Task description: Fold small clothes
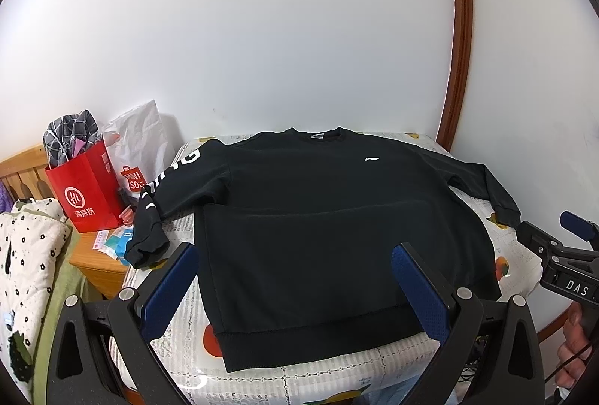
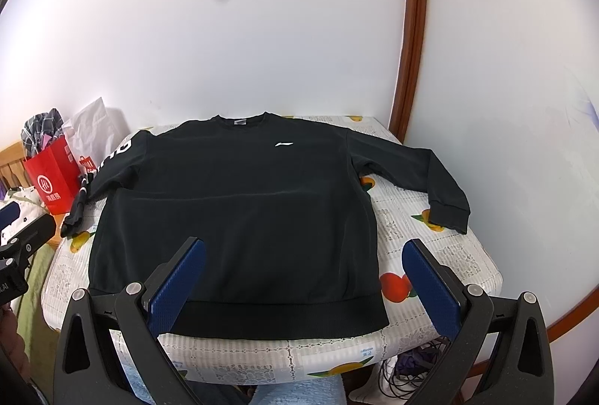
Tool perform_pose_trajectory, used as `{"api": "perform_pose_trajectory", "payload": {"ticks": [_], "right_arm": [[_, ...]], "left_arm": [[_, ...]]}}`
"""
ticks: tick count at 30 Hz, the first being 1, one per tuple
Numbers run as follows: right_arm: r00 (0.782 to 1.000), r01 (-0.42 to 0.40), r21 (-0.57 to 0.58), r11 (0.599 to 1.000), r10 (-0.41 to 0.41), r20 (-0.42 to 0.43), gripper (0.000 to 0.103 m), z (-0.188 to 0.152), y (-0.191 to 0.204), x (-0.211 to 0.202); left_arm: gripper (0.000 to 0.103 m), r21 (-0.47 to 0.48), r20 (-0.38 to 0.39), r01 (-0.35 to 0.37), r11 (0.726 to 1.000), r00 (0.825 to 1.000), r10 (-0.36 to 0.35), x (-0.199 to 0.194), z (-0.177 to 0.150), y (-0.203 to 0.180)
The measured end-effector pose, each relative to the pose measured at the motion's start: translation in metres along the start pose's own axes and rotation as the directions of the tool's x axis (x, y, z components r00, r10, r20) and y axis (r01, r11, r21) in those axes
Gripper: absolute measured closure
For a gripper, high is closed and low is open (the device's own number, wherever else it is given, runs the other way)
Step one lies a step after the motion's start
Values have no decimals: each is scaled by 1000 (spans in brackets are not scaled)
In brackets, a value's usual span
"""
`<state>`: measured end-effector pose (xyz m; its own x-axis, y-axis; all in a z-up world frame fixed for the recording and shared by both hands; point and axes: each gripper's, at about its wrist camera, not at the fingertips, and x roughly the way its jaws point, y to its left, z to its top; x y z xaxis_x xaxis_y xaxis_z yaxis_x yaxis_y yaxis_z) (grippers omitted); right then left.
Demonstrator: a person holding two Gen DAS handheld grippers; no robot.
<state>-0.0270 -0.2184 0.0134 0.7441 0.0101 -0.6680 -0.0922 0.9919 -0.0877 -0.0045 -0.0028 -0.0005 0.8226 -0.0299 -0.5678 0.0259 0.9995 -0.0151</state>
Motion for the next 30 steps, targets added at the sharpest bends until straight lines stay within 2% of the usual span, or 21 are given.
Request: {"api": "perform_pose_trajectory", "payload": {"ticks": [30], "right_arm": [[1000, 3, -4, 1000, -3, 15, 0, -3, 7, -5]], "left_arm": [[0, 2, 0, 0, 1000, 1000, 0, 2, -3, 0]]}}
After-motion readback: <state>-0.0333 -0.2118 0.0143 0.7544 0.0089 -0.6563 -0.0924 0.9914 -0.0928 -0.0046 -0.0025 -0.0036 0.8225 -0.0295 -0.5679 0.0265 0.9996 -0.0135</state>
